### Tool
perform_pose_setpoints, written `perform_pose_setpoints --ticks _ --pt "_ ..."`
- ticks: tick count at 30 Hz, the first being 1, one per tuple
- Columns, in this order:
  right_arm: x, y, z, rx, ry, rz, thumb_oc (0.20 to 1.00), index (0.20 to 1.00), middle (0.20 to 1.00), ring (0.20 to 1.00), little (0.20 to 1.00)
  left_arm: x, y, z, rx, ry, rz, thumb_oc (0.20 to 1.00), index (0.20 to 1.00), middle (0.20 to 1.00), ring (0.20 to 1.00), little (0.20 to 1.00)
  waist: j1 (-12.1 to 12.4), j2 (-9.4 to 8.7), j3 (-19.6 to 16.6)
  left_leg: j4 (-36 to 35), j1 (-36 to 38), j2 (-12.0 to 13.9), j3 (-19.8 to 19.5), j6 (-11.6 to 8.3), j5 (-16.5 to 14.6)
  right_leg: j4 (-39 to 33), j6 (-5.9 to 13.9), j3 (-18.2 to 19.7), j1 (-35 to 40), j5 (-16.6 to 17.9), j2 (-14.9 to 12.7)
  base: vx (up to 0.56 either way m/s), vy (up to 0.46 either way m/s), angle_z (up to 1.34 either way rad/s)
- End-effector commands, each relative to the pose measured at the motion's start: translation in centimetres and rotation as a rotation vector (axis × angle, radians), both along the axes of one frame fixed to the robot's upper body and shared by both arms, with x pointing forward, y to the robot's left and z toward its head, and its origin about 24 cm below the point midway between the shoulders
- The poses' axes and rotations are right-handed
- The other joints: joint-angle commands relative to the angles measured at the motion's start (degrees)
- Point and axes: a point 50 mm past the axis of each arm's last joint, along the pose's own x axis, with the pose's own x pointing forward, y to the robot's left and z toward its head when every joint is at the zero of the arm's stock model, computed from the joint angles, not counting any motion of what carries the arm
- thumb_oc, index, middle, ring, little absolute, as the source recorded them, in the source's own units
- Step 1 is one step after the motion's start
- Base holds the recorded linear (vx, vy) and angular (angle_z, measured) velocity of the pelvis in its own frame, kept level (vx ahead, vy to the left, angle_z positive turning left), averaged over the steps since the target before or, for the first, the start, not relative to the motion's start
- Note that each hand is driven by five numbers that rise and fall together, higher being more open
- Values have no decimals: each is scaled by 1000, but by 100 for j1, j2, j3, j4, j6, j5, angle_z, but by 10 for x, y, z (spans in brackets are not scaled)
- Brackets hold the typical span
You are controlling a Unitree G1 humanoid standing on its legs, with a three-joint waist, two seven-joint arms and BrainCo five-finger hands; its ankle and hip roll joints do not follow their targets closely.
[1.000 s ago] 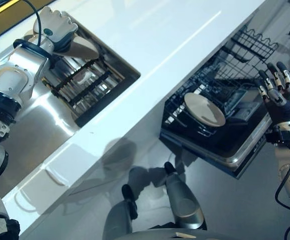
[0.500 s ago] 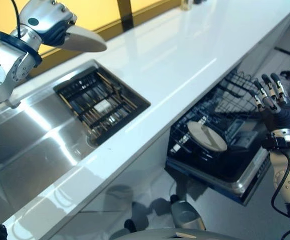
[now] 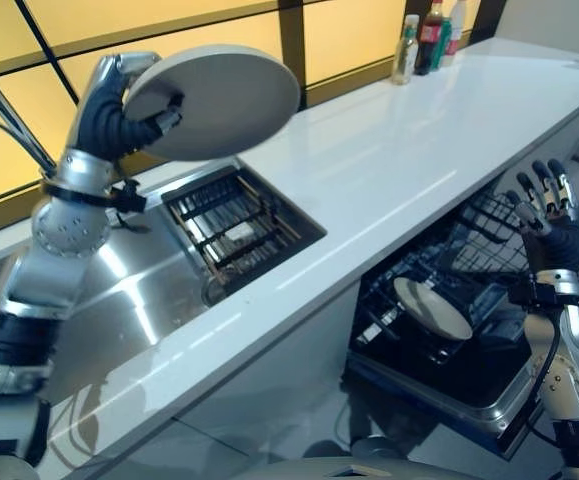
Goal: Pick up plates and place into dishwasher.
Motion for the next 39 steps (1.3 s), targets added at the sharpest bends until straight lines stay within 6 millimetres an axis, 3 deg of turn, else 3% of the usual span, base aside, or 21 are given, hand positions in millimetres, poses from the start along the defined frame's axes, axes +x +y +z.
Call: perform_pose_setpoints --ticks 1,7,11,16,28,39 --pt "2 25 37 -17 -202 132 1000 1000 1000 1000 1000 -12 -12 16 -72 -93 -117 200 200 200 200 200 52 -152 -143 293 -156 -285 -131 435 -410 -113 281 -17 53 185 34 -54 -21 -2" --pt "21 80 42 -83 -146 421 1000 1000 1000 1000 1000 -4 -52 2 -102 -4 -255 200 200 200 200 200 142 -185 -203 255 -152 -342 -196 457 -415 -167 302 -65 59 200 4 -42 -42 -3" --pt "29 100 43 -175 -121 450 1000 1000 1000 1000 1000 0 -65 1 -107 26 -316 200 200 200 200 200 183 -174 -232 287 -160 -364 -190 471 -432 -155 309 -87 66 184 -16 0 0 0" --pt "39 121 46 -165 -85 528 1000 1000 1000 1000 1000 -2 -75 4 -106 22 -342 200 200 200 200 200 303 -164 -243 282 -151 -391 -271 474 -442 -243 305 -150 141 155 -40 1 -1 1" --pt "36 142 44 -146 -83 649 1000 1000 1000 1000 1000 -3 -82 -2 -123 51 -378 200 200 200 200 200 421 -214 -264 271 -177 -408 -373 487 -440 -279 305 -205 163 151 -54 4 -4 6" --pt "31 152 54 -118 -148 724 1000 1000 1000 1000 1000 2 -85 -12 -146 102 -381 200 200 200 200 200 434 -231 -258 267 -142 -412 -363 513 -456 -271 319 -177 171 151 -68 2 1 0"
